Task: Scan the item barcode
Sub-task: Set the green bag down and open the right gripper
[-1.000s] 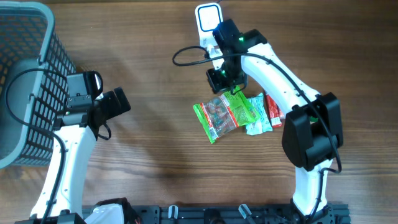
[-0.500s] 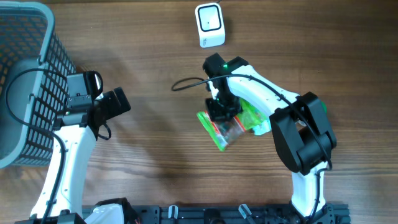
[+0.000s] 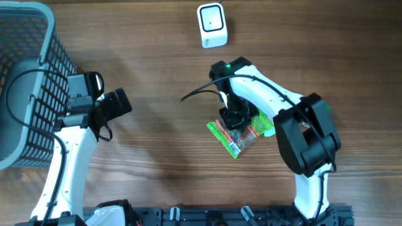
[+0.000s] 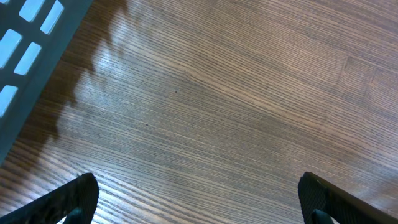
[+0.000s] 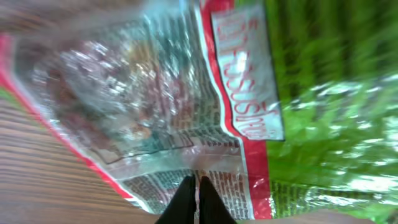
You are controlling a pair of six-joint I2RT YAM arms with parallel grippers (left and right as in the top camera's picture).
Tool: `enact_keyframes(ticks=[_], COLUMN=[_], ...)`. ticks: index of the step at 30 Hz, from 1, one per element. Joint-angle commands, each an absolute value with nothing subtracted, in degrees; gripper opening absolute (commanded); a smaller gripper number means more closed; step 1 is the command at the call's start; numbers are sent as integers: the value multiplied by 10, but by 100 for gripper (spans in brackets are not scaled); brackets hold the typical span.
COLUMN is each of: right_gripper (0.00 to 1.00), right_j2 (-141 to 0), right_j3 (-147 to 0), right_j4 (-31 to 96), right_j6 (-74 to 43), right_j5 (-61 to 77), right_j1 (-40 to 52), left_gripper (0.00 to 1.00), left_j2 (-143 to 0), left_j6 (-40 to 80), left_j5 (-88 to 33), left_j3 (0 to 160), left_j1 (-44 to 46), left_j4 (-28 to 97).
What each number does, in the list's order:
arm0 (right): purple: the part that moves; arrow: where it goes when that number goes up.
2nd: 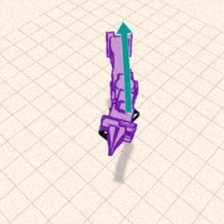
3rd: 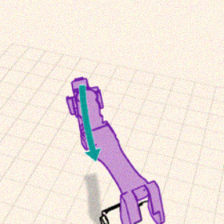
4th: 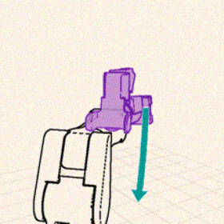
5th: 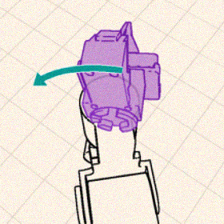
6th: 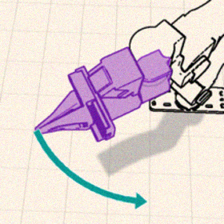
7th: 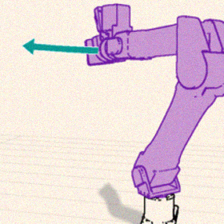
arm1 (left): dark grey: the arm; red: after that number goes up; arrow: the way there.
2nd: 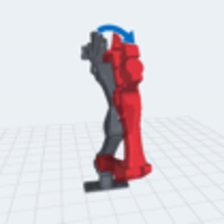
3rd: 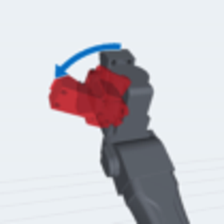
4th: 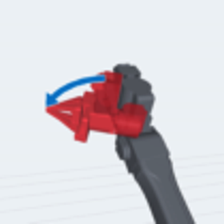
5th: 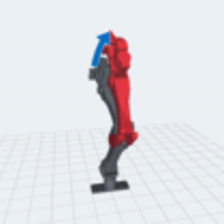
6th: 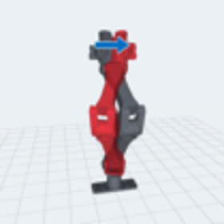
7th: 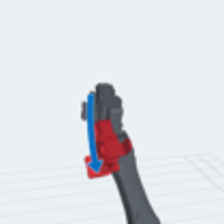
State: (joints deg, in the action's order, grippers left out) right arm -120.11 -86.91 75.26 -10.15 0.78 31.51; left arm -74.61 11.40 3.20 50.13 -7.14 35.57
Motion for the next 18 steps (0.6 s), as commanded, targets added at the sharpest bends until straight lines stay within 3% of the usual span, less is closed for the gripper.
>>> enact_keyframes(ticks=[1, 2, 8, 18], right_gripper=[11, 14, 97, 100], right_j2=[-1146, -1140, -1134, -1134], right_j3=[-894, -894, -894, -894], right_j4=[730, 719, 643, 546], right_j6=[-94, -94, -107, -106], right_j5=[-4, -4, -1, 1], right_j1=[312, 312, 312, 312], left_gripper=[100, 100, 100, 100], left_j2=[-743, -743, -743, -743], left_j6=[107, 107, 107, 107], left_j5=[40, 40, 40, 40], left_j3=[508, 508, 508, 508], left_j1=[-73, -73, -73, -73], left_j4=[354, 354, 354, 354])
